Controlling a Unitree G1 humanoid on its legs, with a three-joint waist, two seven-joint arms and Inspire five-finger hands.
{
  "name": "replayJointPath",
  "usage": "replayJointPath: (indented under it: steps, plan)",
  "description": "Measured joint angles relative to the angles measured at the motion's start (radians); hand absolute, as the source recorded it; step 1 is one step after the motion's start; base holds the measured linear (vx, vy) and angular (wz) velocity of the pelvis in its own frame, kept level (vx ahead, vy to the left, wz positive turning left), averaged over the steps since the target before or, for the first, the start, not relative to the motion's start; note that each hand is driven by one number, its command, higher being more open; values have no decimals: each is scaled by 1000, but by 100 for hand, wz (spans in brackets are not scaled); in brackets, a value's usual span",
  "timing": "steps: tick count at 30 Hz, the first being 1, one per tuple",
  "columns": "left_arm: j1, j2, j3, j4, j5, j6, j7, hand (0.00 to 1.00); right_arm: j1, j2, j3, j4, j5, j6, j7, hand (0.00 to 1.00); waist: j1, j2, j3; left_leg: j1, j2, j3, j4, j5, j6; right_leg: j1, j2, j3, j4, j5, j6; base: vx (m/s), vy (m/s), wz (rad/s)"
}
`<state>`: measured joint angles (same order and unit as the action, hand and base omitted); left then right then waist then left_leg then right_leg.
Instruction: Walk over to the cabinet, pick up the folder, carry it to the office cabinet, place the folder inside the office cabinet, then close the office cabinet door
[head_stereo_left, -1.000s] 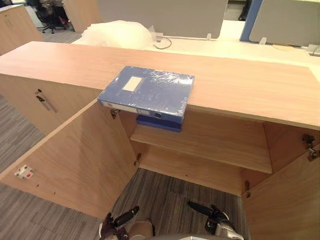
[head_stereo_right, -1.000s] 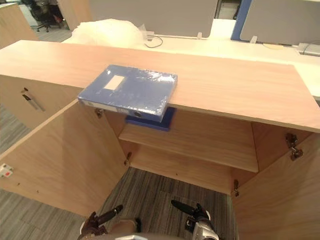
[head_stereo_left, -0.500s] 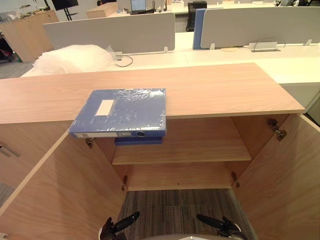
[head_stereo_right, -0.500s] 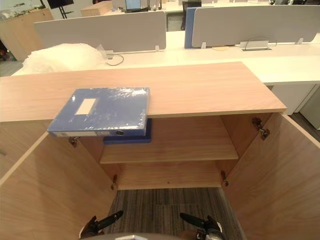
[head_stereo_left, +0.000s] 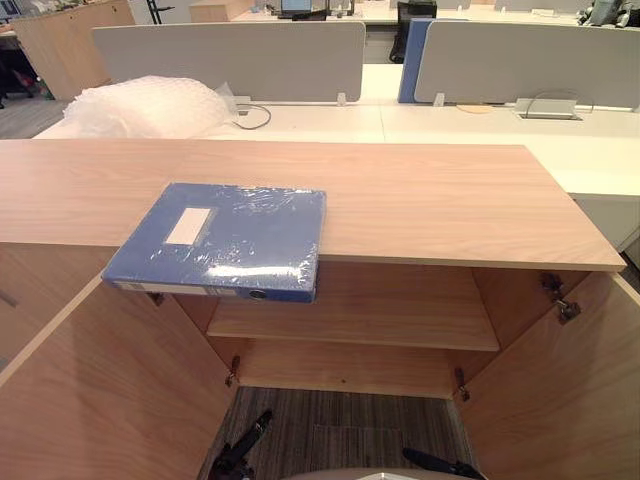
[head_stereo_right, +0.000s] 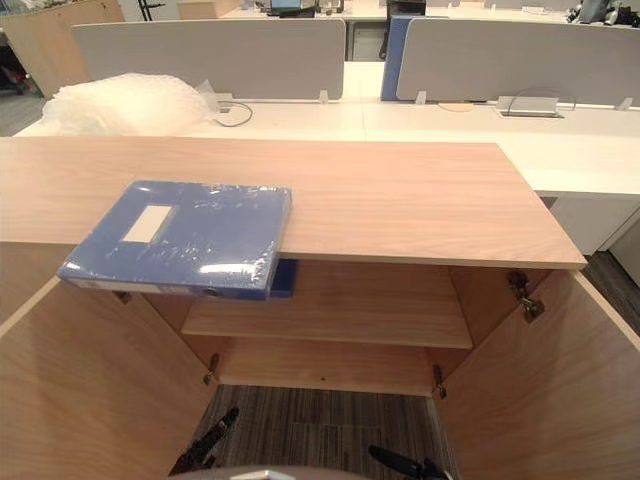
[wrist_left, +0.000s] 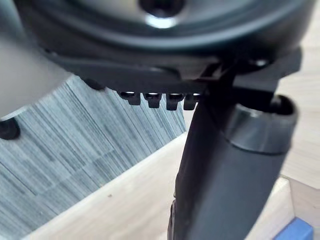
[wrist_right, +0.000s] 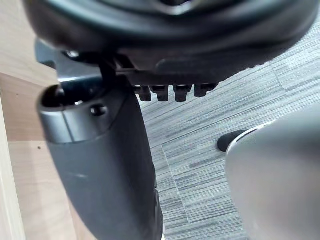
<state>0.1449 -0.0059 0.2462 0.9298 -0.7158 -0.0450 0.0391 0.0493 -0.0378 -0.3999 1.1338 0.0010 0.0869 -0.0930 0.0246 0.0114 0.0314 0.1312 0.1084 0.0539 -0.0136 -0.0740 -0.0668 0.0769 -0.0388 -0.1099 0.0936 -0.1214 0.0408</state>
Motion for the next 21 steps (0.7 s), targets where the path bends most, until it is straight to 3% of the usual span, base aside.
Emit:
replayJointPath:
  steps: [4, 6, 10, 16, 21]
  plan:
    - [68, 12, -76, -276, -19, 1, 5, 100, -9, -5, 68, 2, -7, 6, 6, 100, 1, -7, -1, -21, -21, -23, 2, 1, 2, -3, -20, -6, -25, 18, 13, -12, 101, 8]
    - [91, 30, -72, -414, -18, -1, 6, 100, -18, -11, 95, 11, -25, 9, 14, 100, 3, -6, -1, -32, -36, -39, 5, 2, 6, -4, -35, -16, -29, 23, 19, -46, 84, 13]
    - [115, 51, -34, -519, 47, -17, 28, 100, -25, -15, 118, 18, -42, 12, 26, 100, 18, -3, 0, -34, -50, -49, 2, 7, 18, -4, -49, -24, -29, 28, 25, -63, 63, 10]
    - [214, -3, 46, -619, 413, 13, 132, 100, -25, -15, 156, 17, -41, 15, 20, 100, 29, -13, 4, -43, -72, -99, -11, 25, 43, 13, -68, -70, -47, 36, 32, -50, 30, 23]
    - [276, -44, 56, -745, 596, 20, 196, 100, -15, -1, 157, 4, -43, 18, 10, 100, 51, -21, 7, -42, -76, -124, -23, 38, 45, 24, -72, -97, -49, 36, 32, -27, -2, 16]
